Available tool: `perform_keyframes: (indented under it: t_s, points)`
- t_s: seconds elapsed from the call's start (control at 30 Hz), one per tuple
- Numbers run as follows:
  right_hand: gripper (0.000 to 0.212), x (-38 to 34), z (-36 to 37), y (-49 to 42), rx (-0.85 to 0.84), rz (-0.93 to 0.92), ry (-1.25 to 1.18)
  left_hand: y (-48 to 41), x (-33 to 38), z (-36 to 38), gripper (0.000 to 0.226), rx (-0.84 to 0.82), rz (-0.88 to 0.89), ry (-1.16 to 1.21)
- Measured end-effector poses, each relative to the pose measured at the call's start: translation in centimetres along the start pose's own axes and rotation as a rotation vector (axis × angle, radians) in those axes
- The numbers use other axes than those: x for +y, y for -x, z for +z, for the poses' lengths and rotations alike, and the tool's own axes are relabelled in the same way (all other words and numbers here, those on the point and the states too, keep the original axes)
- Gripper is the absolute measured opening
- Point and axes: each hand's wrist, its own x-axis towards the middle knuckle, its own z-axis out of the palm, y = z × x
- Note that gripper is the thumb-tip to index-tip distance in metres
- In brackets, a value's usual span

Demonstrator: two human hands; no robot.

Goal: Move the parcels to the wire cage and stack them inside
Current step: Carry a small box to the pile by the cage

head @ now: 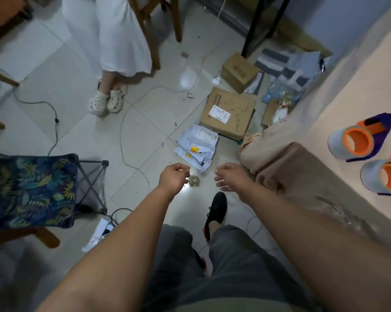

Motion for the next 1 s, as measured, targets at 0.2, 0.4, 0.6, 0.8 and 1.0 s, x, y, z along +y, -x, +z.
perform_keyframes:
  t_s: [0.2,0.4,0.6,0.8,1.0]
  points:
    - [0.005,-2.7,-3.3,-4.1,0.075,0.057,-0.086,-3.7,4.3,1.9,0.022,-0.051,-0.016,-0.043]
    - [0.006,-5.7,-4.6,-8.3,0.158,0.111,-0.186,-9.9,9.0,2.4,0.019,-0.102,0.015,-0.108]
    - [0.011,-8.6,-6.6,-15.4,0.263,0.133,-0.264,-18.8,14.7,3.7,0.026,-0.126,0.14,-0.323]
    - [0.019,-9.9,-8.5,-25.4,0.329,0.148,-0.191,-27.8,19.2,7.0,0.042,-0.154,0.165,-0.518]
    - [0.048,-10.0,-11.1,-37.3,0.375,0.154,-0.143,-38.3,20.2,11.3,0.052,-0.11,0.141,-0.538]
